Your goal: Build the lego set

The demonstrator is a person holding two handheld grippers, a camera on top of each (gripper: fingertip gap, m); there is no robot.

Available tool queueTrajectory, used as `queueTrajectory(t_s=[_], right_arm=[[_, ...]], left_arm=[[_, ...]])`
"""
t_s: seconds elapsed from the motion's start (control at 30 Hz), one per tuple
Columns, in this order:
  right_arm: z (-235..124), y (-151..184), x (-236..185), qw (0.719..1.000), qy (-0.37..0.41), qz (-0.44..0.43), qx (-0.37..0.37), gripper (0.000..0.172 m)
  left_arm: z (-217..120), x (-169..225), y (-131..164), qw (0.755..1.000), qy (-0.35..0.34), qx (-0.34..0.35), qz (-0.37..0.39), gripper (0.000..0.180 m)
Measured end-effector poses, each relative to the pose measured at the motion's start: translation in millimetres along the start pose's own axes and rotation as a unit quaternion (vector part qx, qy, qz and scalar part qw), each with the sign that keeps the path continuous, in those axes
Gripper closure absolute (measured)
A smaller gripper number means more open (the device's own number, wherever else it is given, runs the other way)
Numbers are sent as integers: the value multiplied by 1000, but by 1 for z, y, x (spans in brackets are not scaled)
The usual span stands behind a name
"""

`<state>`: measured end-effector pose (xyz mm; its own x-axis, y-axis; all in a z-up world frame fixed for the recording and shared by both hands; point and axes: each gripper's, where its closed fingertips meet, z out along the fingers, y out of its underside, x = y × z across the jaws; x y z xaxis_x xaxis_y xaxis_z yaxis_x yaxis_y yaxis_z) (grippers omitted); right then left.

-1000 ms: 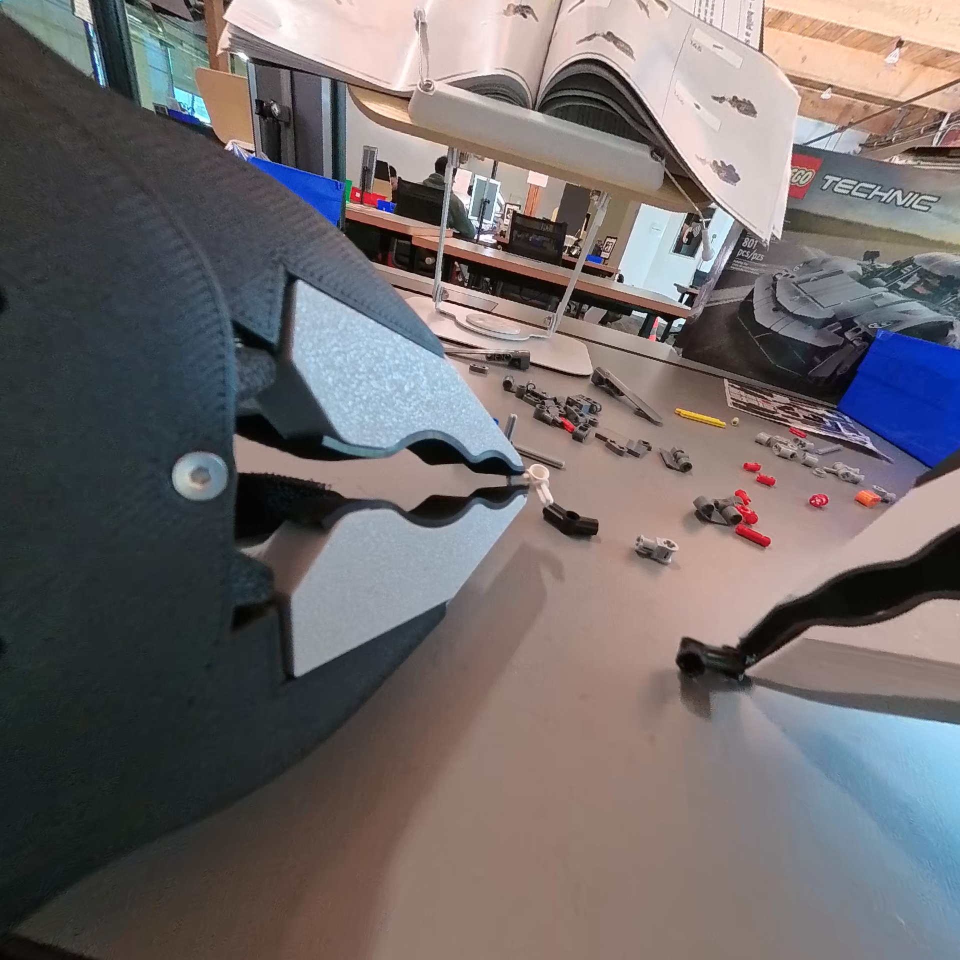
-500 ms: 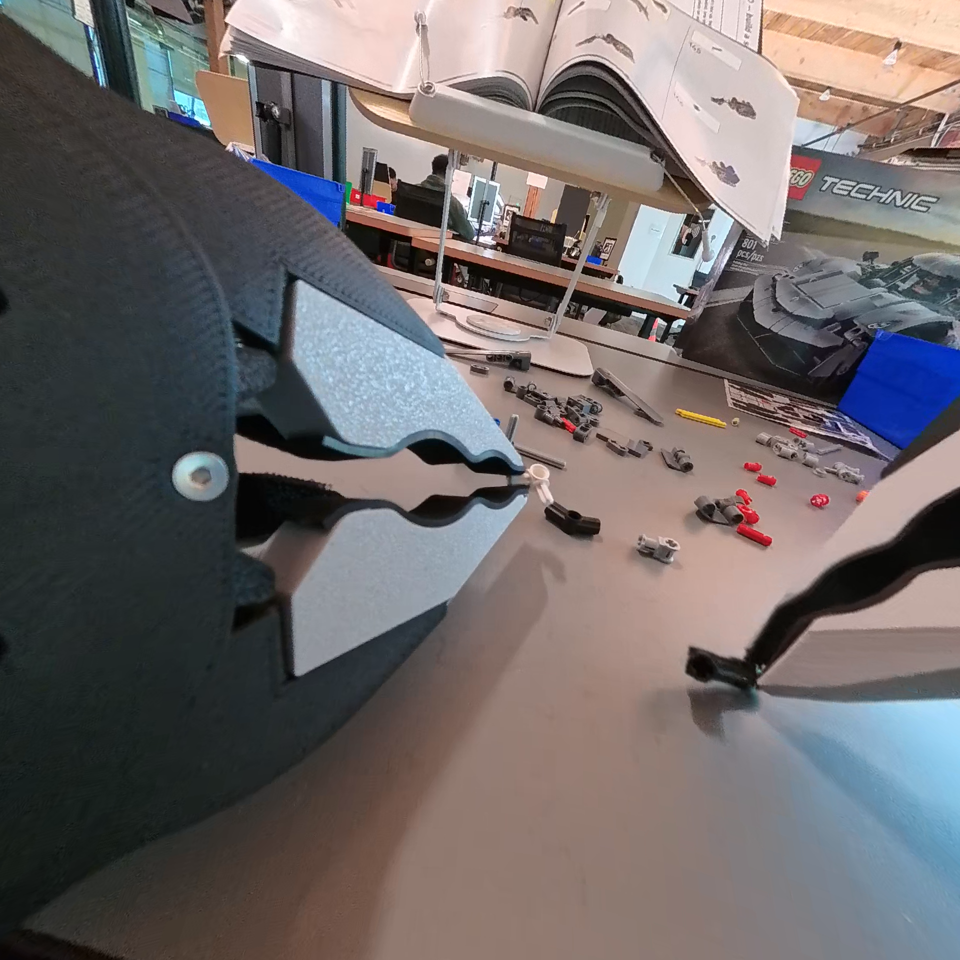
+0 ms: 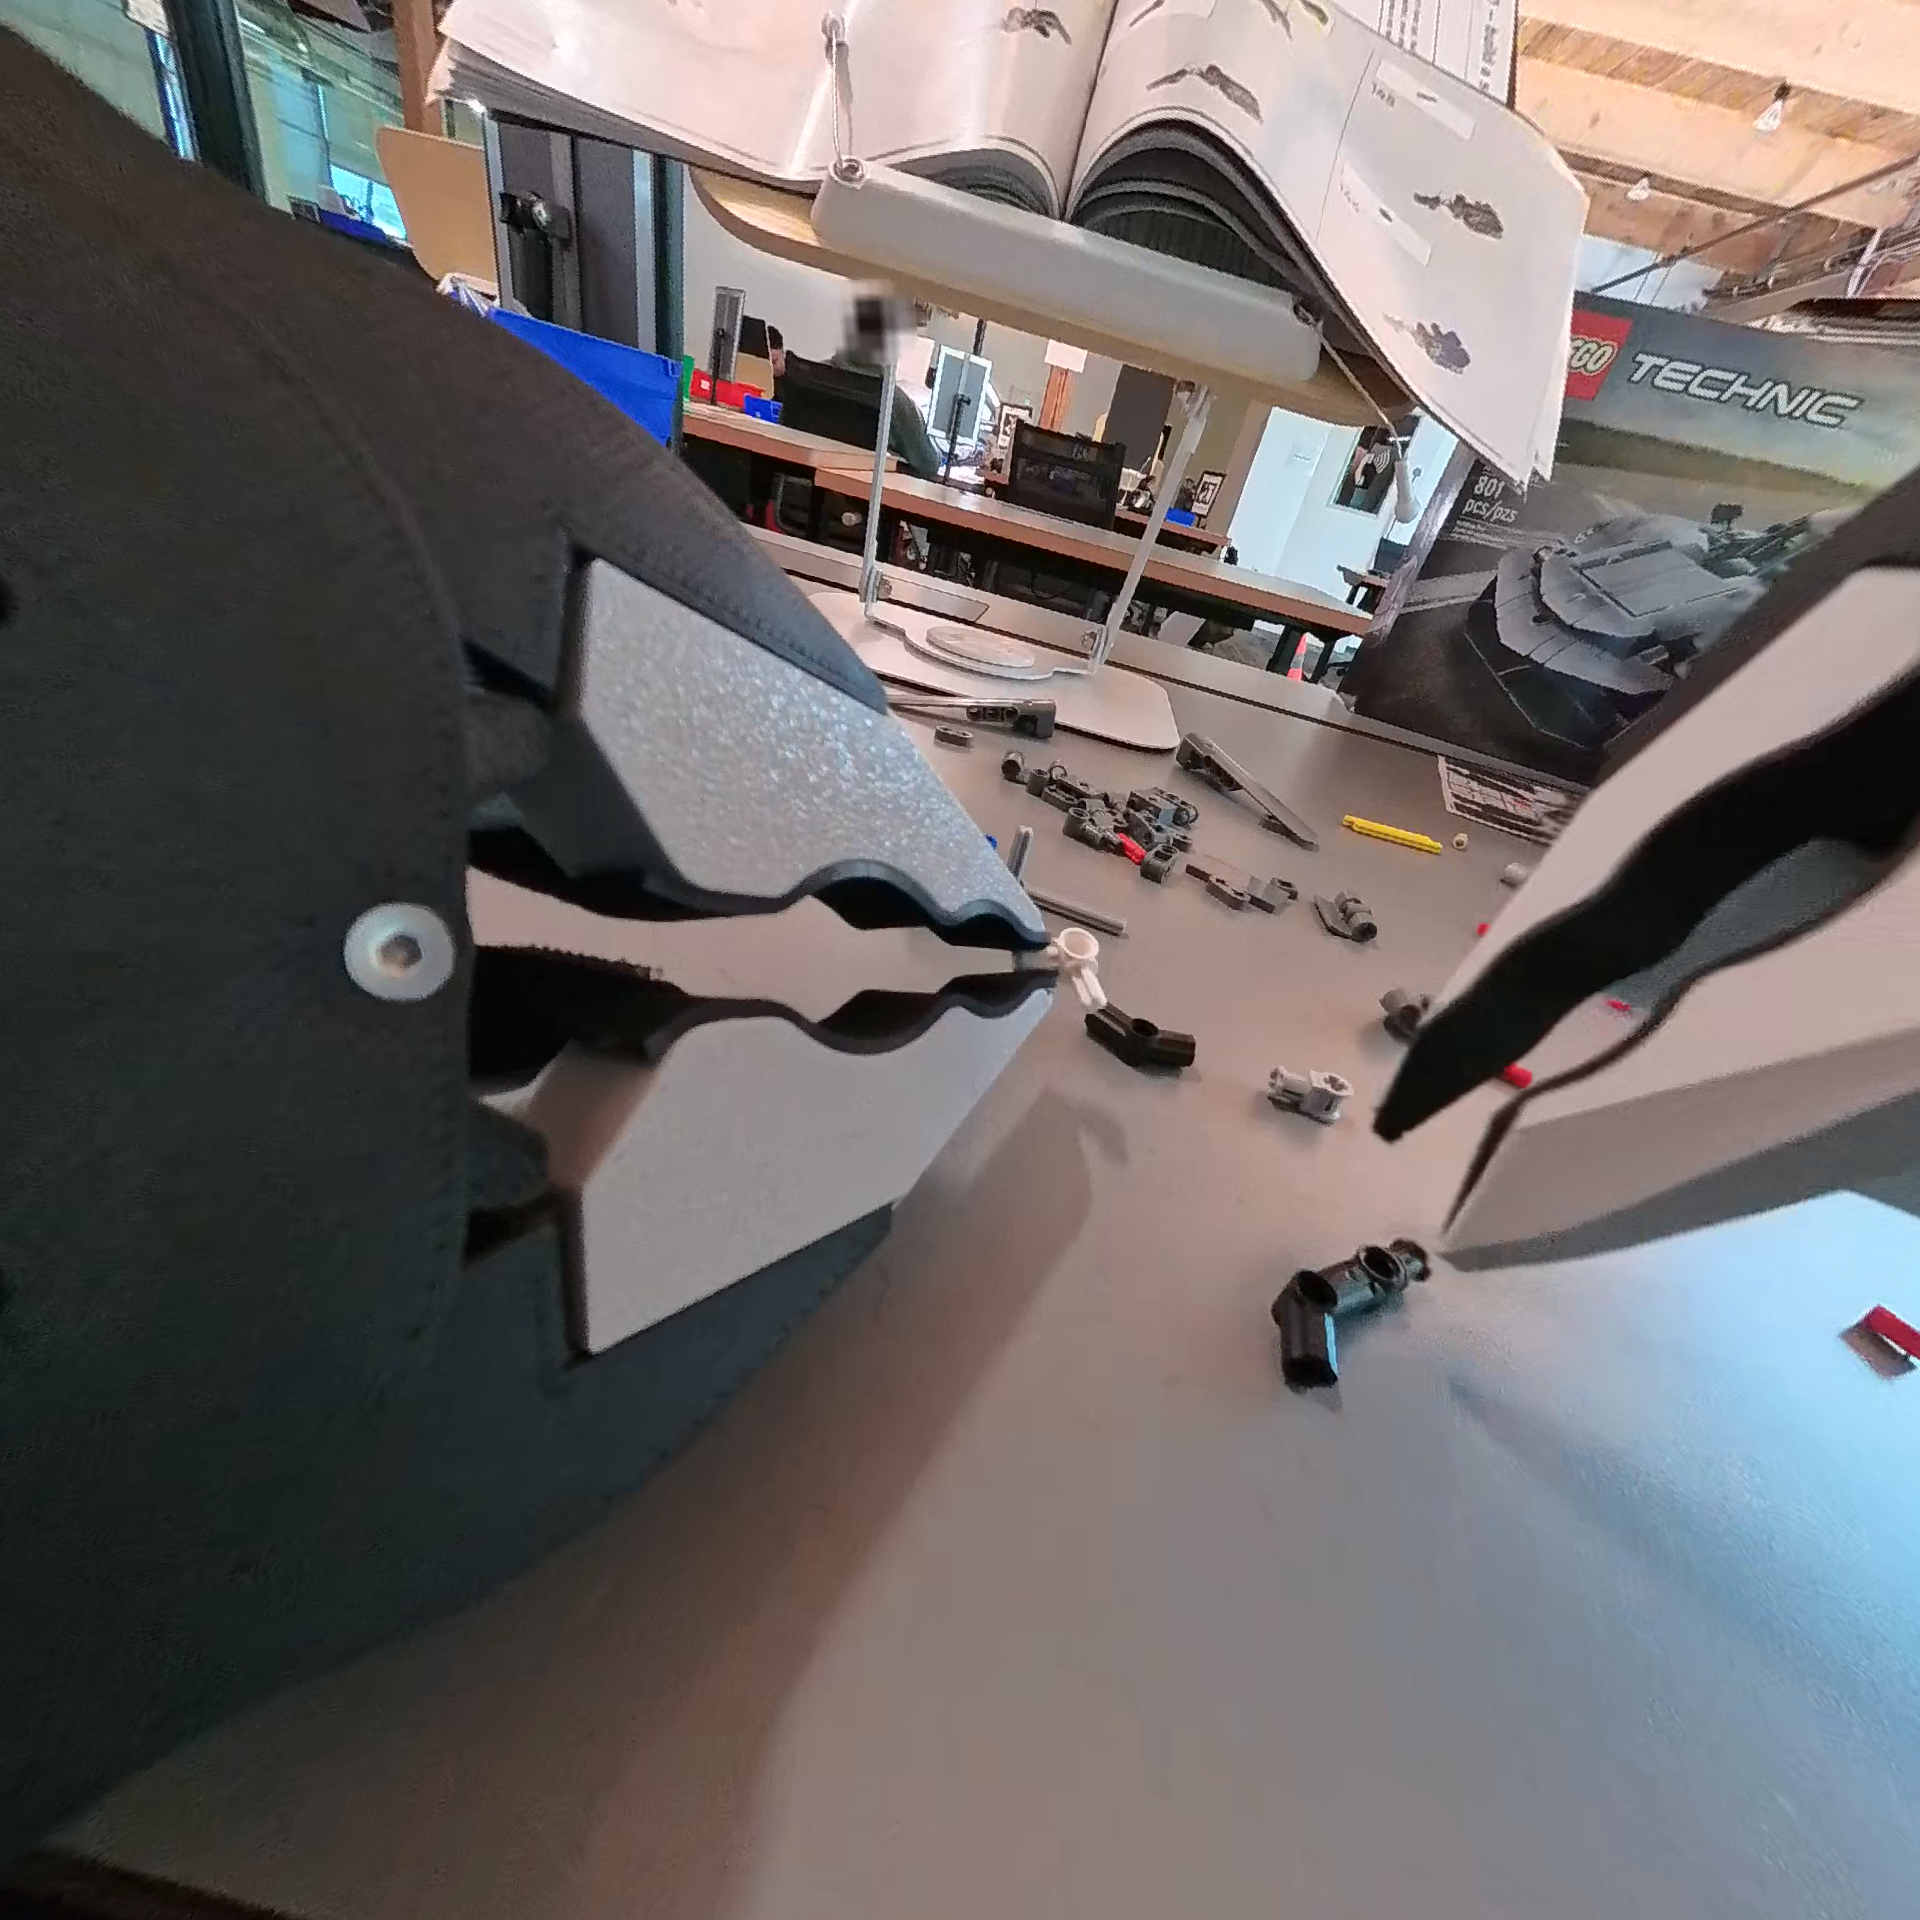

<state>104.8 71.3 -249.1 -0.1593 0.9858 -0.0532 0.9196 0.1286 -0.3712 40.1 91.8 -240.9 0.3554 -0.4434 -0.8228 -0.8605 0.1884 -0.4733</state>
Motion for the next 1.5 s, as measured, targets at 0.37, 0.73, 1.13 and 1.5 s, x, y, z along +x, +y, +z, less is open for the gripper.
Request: queueTrajectory(t_s=[0.37, 0.73, 1.13, 1.5], right_arm=[[4, 6, 0, 985, 113, -111, 70, 162], [15, 4, 1, 991, 69, -86, 79, 169], [8, 1, 4, 991, 66, -69, 95, 170], [5, 1, 12, 992, 41, -29, 112, 170]], left_arm=[[-2, 1, -3, 1000, 2, 10, 1, 178], [1, 9, -1, 1000, 21, -4, 15, 178], [8, 8, 11, 997, 48, -54, -23, 172], [1, -3, 7, 997, 32, -21, -61, 147]])
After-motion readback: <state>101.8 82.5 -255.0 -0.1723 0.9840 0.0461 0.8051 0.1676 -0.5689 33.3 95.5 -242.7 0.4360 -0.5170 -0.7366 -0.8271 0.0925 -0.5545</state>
